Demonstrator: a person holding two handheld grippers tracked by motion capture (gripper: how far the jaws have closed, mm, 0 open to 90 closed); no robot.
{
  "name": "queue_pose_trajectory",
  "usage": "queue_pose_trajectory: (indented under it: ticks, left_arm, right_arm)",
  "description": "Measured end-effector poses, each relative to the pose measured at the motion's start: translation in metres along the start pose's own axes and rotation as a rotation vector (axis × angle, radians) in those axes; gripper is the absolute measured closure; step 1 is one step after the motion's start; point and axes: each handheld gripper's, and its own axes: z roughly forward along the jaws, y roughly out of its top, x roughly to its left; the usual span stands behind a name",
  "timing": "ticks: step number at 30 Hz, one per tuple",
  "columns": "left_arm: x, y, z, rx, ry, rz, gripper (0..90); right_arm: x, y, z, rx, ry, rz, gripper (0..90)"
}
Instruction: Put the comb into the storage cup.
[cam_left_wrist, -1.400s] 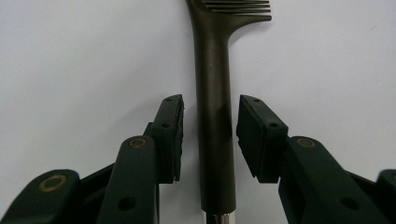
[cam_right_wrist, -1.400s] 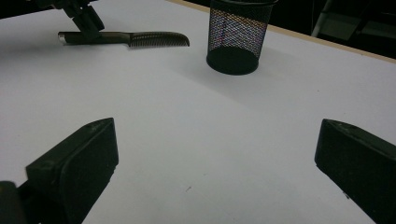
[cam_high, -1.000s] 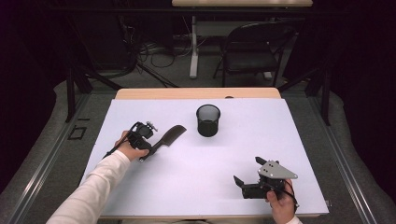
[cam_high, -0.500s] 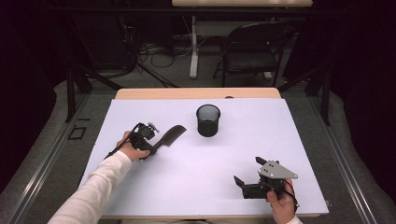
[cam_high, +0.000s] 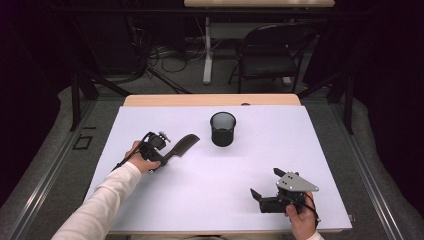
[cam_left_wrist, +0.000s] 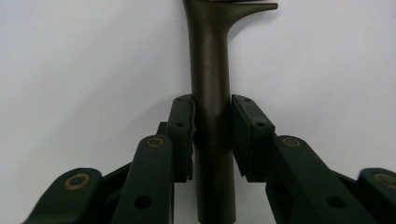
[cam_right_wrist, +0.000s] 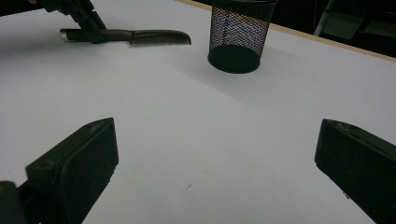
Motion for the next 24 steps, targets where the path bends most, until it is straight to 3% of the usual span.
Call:
queue_pose_trajectory:
  ticks: [24]
  left_arm:
    - [0.0004, -0.0002, 0.0000, -0.001, -0.001, -0.037, 72.1]
  right_arm:
    - [-0.0001, -0.0004, 0.0002, 0.001, 0.002, -0.006, 0.0]
